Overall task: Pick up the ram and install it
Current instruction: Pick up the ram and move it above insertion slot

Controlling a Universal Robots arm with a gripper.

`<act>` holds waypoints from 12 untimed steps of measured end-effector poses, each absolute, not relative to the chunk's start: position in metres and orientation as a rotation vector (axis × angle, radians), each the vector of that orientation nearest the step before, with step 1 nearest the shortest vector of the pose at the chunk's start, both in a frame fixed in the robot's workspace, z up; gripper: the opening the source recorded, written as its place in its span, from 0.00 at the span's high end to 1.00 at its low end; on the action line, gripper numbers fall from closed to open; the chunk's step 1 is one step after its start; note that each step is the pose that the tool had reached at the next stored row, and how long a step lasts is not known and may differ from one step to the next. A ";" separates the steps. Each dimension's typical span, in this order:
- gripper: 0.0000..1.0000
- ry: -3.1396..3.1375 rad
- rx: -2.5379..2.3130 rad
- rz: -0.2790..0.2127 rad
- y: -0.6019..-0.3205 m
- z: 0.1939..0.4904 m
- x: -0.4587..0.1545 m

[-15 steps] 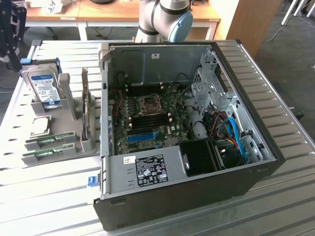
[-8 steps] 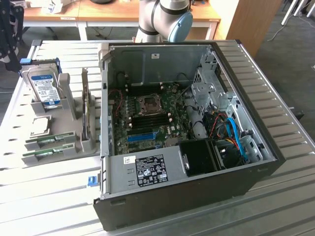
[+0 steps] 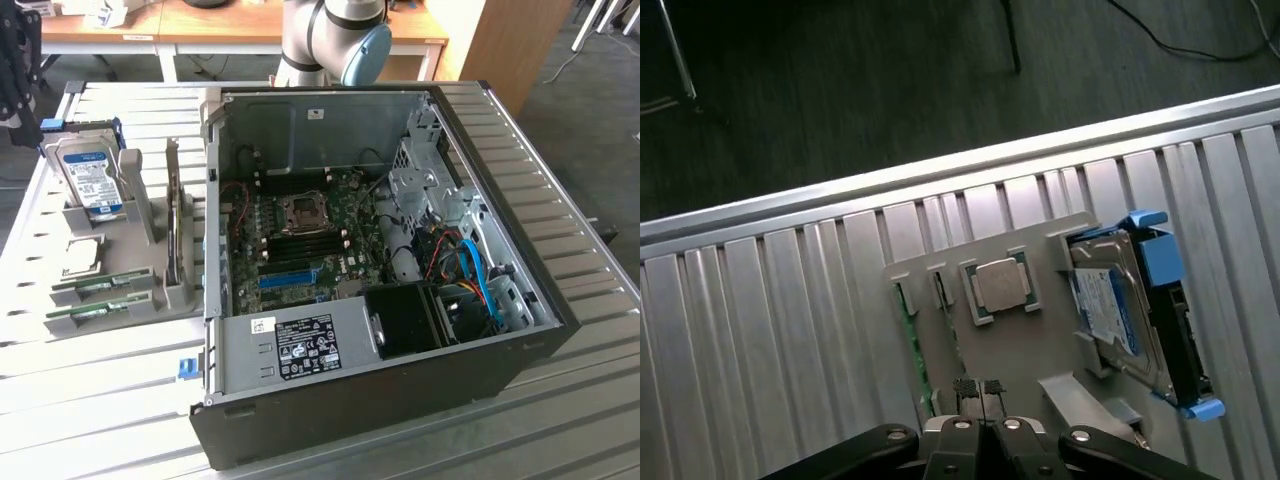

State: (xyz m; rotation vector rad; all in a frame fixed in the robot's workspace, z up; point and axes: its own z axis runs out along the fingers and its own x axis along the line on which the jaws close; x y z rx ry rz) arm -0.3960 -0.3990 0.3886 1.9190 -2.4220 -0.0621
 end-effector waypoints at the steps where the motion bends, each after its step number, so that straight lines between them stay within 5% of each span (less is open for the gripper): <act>1: 0.89 -2.406 1.938 -0.062 -0.399 0.389 -0.396; 12: 0.89 -2.202 2.160 -0.056 -0.399 0.389 -0.396</act>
